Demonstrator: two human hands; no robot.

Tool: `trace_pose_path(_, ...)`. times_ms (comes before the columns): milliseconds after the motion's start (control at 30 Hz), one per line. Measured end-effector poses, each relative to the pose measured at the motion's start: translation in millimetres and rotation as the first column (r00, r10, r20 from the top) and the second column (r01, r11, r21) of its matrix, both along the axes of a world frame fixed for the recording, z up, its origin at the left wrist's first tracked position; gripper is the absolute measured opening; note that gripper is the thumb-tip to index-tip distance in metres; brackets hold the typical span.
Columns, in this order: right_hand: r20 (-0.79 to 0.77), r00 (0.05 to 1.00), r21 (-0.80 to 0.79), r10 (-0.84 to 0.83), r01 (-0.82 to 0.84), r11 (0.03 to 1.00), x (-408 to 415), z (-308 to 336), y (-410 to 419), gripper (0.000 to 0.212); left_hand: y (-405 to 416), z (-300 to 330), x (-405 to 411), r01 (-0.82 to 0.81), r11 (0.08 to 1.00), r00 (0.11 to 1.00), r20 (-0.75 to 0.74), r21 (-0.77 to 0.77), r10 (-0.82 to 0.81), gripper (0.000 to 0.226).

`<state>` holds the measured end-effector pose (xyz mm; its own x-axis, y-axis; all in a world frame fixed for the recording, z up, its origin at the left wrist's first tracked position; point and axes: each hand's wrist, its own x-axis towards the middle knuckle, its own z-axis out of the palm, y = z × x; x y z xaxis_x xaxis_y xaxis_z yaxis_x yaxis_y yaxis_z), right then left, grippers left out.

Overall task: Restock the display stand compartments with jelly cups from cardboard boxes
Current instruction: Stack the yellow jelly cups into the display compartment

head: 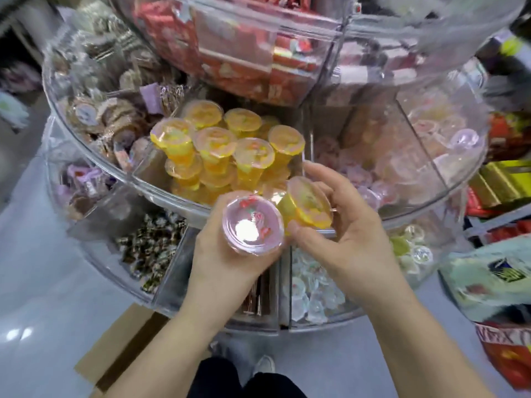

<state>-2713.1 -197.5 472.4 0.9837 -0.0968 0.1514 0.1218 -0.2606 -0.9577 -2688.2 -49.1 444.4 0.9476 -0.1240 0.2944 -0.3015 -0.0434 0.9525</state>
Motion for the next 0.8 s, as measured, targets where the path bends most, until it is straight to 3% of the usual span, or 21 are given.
trace_pose_path(167, -0.046, 0.992, -0.229, -0.114, 0.101, 0.968, 29.5, -6.6, -12.3, 0.060, 18.8, -9.3, 21.3, 0.018, 0.998, 0.997, -0.079, -0.056, -0.022, 0.043)
trace_pose_path(300, -0.044, 0.993, -0.375, -0.114, 0.089, 0.923, 50.4, -12.8, -6.9, 0.058, 35.8, -14.6, 39.0, 0.102, 0.995, 0.988, -0.117, -0.002, -0.102, 0.040)
trace_pose_path(633, 0.042, 0.975, -0.360, -0.220, 0.220, 0.907, 56.2, -30.0, 1.9, 0.061, 46.1, -16.3, 65.5, 0.189, 0.980, 0.976, -0.124, 0.054, -0.181, 0.041)
trace_pose_path(800, 0.012, 0.964, -0.356, -0.267, 0.254, 0.900, 61.2, -31.1, -0.7, 0.069, 48.5, -17.8, 69.5, 0.209, 0.976, 0.971, -0.132, 0.064, -0.200, 0.042)
